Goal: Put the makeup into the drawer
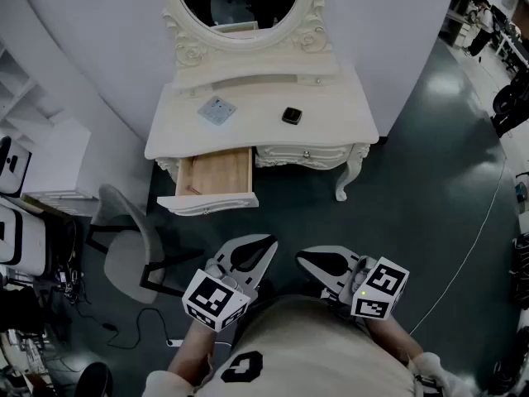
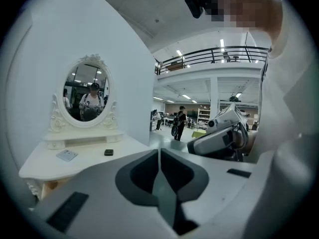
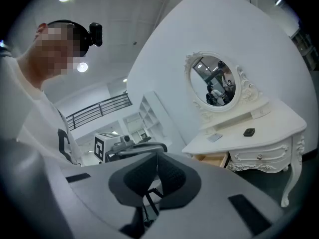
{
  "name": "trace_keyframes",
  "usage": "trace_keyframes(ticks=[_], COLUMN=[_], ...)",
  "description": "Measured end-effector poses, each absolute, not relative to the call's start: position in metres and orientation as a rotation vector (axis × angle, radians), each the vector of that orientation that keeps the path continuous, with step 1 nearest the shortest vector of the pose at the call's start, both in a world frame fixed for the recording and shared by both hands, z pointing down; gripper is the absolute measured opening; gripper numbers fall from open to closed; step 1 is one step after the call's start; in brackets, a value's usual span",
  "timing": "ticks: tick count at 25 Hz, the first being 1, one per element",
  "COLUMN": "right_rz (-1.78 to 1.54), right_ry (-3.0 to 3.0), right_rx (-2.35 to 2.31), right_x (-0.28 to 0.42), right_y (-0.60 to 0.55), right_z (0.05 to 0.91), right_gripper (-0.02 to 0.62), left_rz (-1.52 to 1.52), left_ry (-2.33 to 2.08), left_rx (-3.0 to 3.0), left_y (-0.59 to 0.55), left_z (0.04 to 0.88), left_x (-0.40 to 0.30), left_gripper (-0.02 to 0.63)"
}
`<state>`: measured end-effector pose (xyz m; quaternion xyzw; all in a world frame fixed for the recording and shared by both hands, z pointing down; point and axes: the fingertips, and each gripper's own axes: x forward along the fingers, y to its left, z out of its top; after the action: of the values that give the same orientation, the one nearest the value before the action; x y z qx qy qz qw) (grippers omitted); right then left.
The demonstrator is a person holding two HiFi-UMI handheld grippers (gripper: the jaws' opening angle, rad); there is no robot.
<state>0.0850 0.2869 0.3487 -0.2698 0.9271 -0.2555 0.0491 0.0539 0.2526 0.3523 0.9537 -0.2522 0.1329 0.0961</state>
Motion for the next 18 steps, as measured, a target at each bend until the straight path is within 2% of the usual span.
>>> trace_keyframes(ticks=[10, 18], right_rz=[-0.795, -0.853], right_ry=[2.844, 2.777], right_rx=[-0.714, -0.672], right_x=[0.131, 0.154], right_y=[0.286, 0.276], right_z=[0.353, 0.359], right_gripper=[0.027, 0.028], left_rz=[0.475, 0.543], left_ry=[-0.829, -0.898], left_rx=[2.815, 2.796], left_y=[0.25, 0.24], left_z=[0.357, 0.362], left_x=[0.1, 0.109], left_gripper=[0.061, 0.061])
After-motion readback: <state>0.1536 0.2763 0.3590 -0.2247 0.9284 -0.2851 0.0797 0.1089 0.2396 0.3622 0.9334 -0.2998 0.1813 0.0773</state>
